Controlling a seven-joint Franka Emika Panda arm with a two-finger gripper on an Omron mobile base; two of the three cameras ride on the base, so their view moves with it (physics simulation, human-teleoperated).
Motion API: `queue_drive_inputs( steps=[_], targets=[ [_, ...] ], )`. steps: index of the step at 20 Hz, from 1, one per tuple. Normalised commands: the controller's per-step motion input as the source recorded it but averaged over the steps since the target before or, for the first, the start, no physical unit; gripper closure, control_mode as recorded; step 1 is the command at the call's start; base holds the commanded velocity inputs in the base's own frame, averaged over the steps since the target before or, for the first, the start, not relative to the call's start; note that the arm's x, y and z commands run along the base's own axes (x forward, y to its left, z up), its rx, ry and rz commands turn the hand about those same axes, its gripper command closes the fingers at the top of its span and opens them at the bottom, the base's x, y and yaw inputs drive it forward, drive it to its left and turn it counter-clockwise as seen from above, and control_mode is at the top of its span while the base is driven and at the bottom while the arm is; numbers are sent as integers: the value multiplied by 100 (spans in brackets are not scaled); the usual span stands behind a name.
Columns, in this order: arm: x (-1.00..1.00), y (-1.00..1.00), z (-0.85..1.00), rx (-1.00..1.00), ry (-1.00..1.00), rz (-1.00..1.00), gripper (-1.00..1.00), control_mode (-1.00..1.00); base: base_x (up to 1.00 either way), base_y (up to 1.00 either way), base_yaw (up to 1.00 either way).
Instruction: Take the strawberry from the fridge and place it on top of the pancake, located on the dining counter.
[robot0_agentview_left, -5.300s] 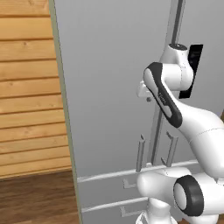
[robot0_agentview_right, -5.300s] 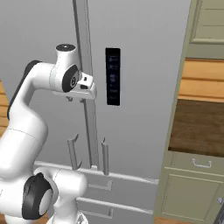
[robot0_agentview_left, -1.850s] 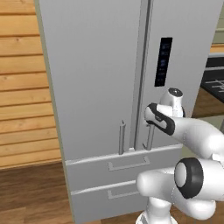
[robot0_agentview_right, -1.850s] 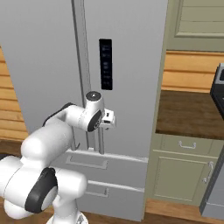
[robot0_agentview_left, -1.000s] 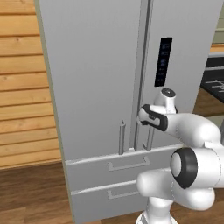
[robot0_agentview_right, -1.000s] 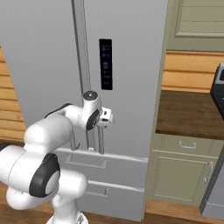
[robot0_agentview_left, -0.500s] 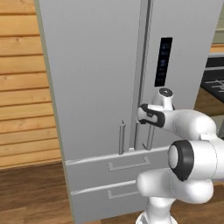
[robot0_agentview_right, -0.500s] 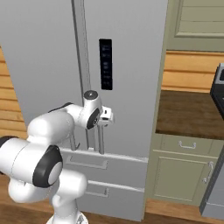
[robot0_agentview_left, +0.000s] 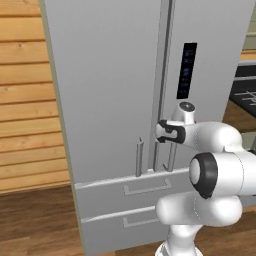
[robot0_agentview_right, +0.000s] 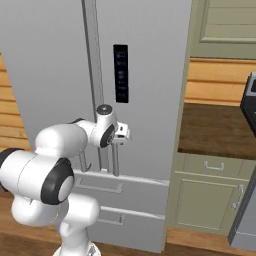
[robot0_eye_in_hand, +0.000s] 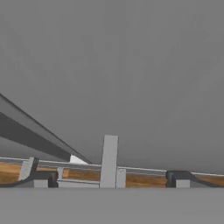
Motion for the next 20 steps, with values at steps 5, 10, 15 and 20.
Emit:
queue_drive_inputs(
  steps=[5, 10, 15, 20],
  targets=[
    [-32, -2, -38, -3, -3, 2, 100, -100, 0, 0, 0],
    [-65, -25, -4, 0, -17, 0, 100, -100, 0, 0, 0],
    [-72, -35, -2, 0, -9, 1, 100, -100, 0, 0, 0],
    [-55, -63, 0, 1, -2, 1, 100, -100, 0, 0, 0]
  ],
)
